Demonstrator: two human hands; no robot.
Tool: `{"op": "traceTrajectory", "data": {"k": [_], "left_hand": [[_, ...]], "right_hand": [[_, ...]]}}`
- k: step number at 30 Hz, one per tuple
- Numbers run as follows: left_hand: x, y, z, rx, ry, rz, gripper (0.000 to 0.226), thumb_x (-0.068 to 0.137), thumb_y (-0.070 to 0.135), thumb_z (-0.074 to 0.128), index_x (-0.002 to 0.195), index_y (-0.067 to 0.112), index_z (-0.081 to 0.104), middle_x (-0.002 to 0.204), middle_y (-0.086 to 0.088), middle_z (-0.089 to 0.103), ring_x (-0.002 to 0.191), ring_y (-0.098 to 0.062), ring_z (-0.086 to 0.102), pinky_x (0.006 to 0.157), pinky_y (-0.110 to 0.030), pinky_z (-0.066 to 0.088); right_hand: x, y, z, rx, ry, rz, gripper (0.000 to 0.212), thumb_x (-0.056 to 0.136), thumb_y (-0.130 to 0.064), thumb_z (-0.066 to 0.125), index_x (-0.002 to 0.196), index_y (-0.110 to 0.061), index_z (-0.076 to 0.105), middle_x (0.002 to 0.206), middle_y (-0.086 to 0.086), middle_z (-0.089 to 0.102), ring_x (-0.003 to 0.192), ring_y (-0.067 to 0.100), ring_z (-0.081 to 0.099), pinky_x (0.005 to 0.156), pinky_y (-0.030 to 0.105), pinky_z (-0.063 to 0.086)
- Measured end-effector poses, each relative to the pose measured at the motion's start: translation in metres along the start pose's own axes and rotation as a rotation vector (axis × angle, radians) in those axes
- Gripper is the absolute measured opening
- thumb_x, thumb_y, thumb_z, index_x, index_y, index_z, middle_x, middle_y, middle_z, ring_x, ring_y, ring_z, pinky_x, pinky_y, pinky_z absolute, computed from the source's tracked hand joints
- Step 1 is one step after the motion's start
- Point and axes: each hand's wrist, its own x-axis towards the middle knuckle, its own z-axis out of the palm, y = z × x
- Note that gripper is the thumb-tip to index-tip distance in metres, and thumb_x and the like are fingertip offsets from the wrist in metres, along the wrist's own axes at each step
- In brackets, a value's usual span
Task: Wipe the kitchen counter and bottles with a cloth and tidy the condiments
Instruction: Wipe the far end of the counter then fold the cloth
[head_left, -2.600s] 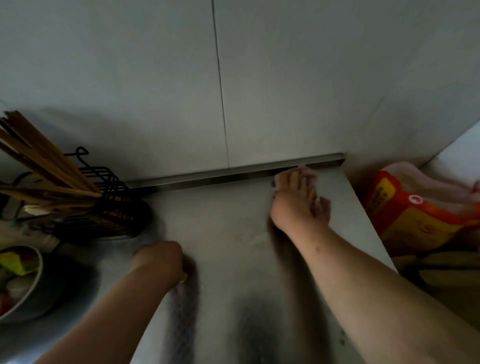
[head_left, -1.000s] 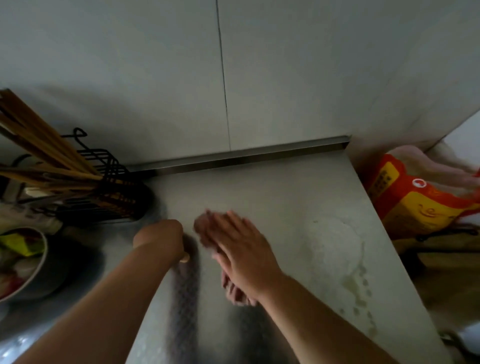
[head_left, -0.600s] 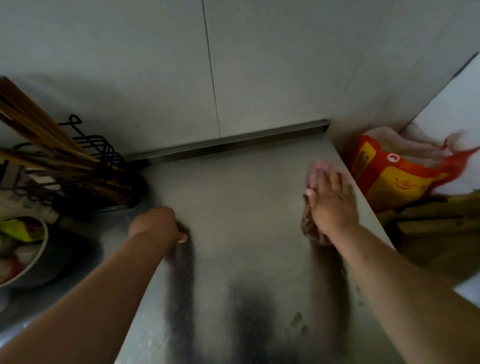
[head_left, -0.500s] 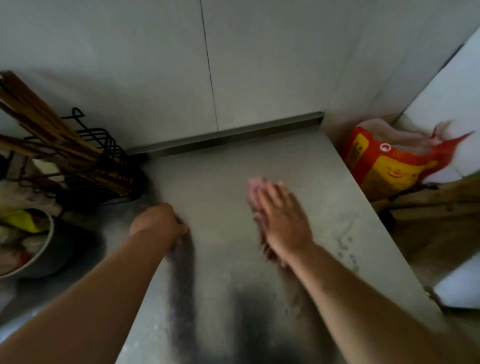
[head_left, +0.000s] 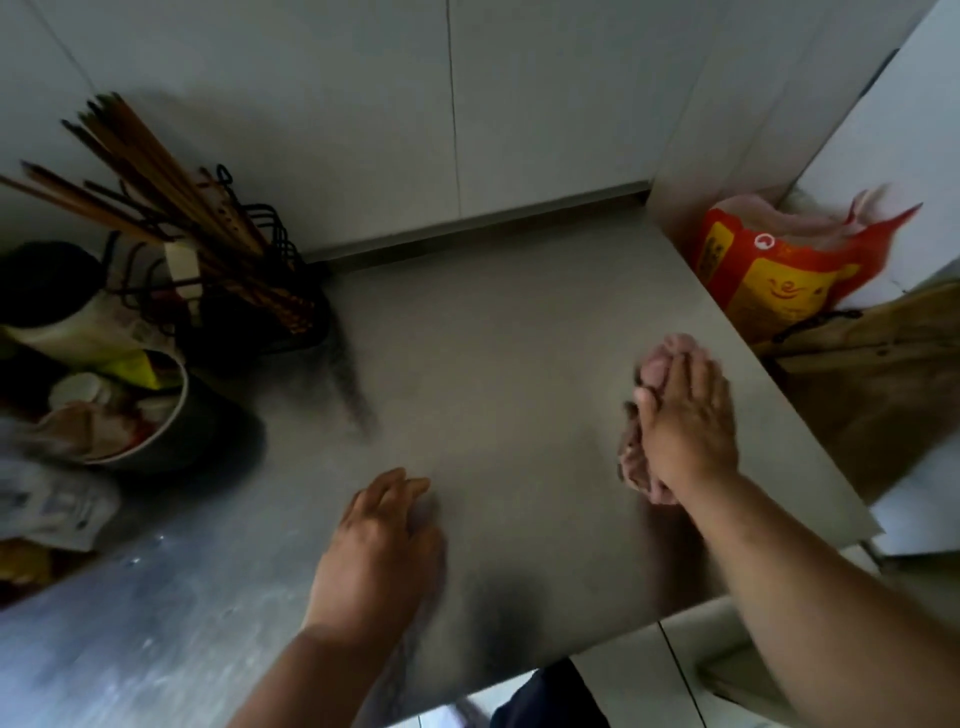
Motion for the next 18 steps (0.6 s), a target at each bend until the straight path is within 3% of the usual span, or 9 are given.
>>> {"op": "traceTrajectory", "data": {"k": [3, 6, 8, 12, 16, 18], "left_hand": [[-0.002, 0.004, -0.008, -0.035, -0.009, -0.01, 0.039, 0.077, 0.029, 0.064, 0.115, 0.017, 0.068, 0.128, -0.007, 0.061, 0.121, -0.025, 0.055, 0.101, -0.029, 0.04], [-0.001, 0.012, -0.017, -0.023, -0.019, 0.009, 0.04, 0.082, 0.028, 0.069, 0.121, 0.02, 0.064, 0.134, -0.005, 0.057, 0.127, -0.024, 0.05, 0.102, -0.03, 0.038], [0.0, 0.014, -0.022, -0.027, -0.008, 0.022, 0.04, 0.084, 0.032, 0.066, 0.122, 0.022, 0.063, 0.135, -0.003, 0.056, 0.128, -0.023, 0.048, 0.102, -0.031, 0.038], [0.002, 0.007, -0.024, -0.02, -0.027, -0.031, 0.042, 0.084, 0.023, 0.067, 0.125, 0.021, 0.061, 0.138, -0.003, 0.053, 0.129, -0.021, 0.047, 0.105, -0.028, 0.036], [-0.004, 0.003, -0.021, -0.03, -0.023, -0.079, 0.038, 0.085, 0.024, 0.065, 0.122, 0.023, 0.062, 0.134, 0.001, 0.056, 0.126, -0.019, 0.049, 0.1, -0.026, 0.038], [-0.009, 0.001, -0.021, -0.038, -0.017, -0.105, 0.037, 0.084, 0.024, 0.066, 0.121, 0.024, 0.063, 0.131, 0.004, 0.058, 0.124, -0.017, 0.05, 0.097, -0.025, 0.039]], "right_hand": [[-0.041, -0.068, 0.028, 0.012, -0.021, -0.333, 0.059, 0.094, -0.036, 0.053, 0.146, -0.011, 0.039, 0.152, 0.016, 0.038, 0.138, 0.035, 0.039, 0.117, 0.043, 0.026], [-0.109, -0.097, 0.034, 0.121, -0.135, -0.678, 0.049, 0.099, -0.042, 0.037, 0.141, -0.017, 0.047, 0.152, 0.006, 0.042, 0.141, 0.025, 0.037, 0.118, 0.039, 0.024], [-0.133, -0.078, 0.028, 0.137, -0.176, -0.756, 0.048, 0.102, -0.045, 0.031, 0.14, -0.022, 0.049, 0.153, 0.0, 0.041, 0.142, 0.019, 0.035, 0.118, 0.036, 0.022], [-0.103, 0.006, 0.019, -0.036, -0.051, -0.424, 0.052, 0.103, -0.04, 0.019, 0.14, -0.021, 0.05, 0.151, 0.008, 0.042, 0.139, 0.033, 0.038, 0.114, 0.044, 0.028], [-0.024, 0.06, -0.008, -0.029, -0.015, 0.093, 0.061, 0.102, -0.039, 0.024, 0.155, -0.015, 0.009, 0.163, 0.014, 0.001, 0.15, 0.032, 0.001, 0.12, 0.042, 0.006], [0.015, 0.06, -0.008, 0.004, -0.025, 0.194, 0.064, 0.102, -0.04, 0.027, 0.155, -0.011, 0.004, 0.163, 0.015, -0.003, 0.15, 0.031, -0.003, 0.121, 0.042, 0.003]]}}
